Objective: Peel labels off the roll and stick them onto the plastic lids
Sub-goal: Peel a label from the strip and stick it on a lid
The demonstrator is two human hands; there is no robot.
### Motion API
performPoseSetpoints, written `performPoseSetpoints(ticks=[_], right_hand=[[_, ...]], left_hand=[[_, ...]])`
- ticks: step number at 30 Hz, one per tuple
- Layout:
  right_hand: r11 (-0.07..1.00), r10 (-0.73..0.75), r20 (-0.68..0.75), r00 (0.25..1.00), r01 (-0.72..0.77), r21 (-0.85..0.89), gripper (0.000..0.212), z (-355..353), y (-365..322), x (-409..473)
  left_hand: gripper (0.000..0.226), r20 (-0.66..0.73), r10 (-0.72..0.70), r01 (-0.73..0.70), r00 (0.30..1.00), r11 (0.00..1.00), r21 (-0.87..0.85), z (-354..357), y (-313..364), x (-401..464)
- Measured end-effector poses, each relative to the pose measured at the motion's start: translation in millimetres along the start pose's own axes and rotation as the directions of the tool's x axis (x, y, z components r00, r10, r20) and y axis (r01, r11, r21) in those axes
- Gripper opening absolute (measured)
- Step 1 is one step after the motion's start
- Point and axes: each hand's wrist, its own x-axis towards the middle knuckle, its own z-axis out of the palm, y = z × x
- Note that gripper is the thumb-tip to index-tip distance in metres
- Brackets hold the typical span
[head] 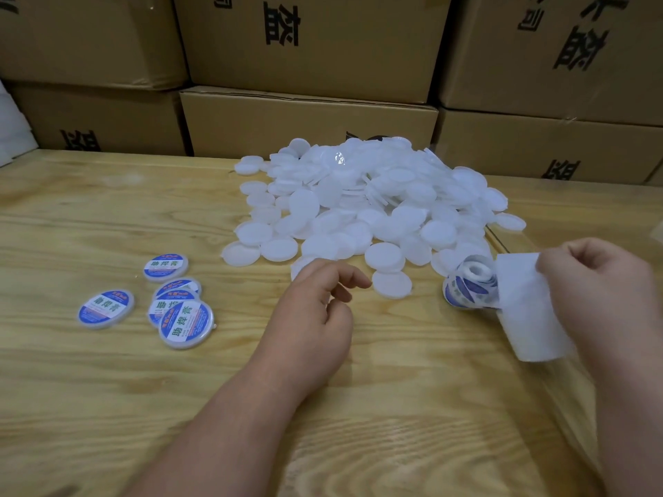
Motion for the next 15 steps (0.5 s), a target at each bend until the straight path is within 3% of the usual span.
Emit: performPoseSetpoints(ticks=[6, 11, 15], right_hand=[[0.992, 0.121, -0.001, 0.993, -0.120, -0.044, 0.045, -8, 1, 1], [0.981, 0.184, 0.102, 0.978, -0.175, -0.085, 0.035, -6, 2, 1], [0.977, 0.215, 0.262, 0.941, -0.211, -0.046, 0.035, 1, 1, -4]], left_hand=[[0.037, 0.056, -0.007, 0.008, 0.998, 1.000, -0.015, 5, -1, -2], [0.028, 0.136, 0.016, -0.016, 0.991, 1.000, -0.002, 14, 5, -5], [0.033, 0.221, 0.012, -0.010, 0.975, 1.000, -0.011, 26, 13, -9]])
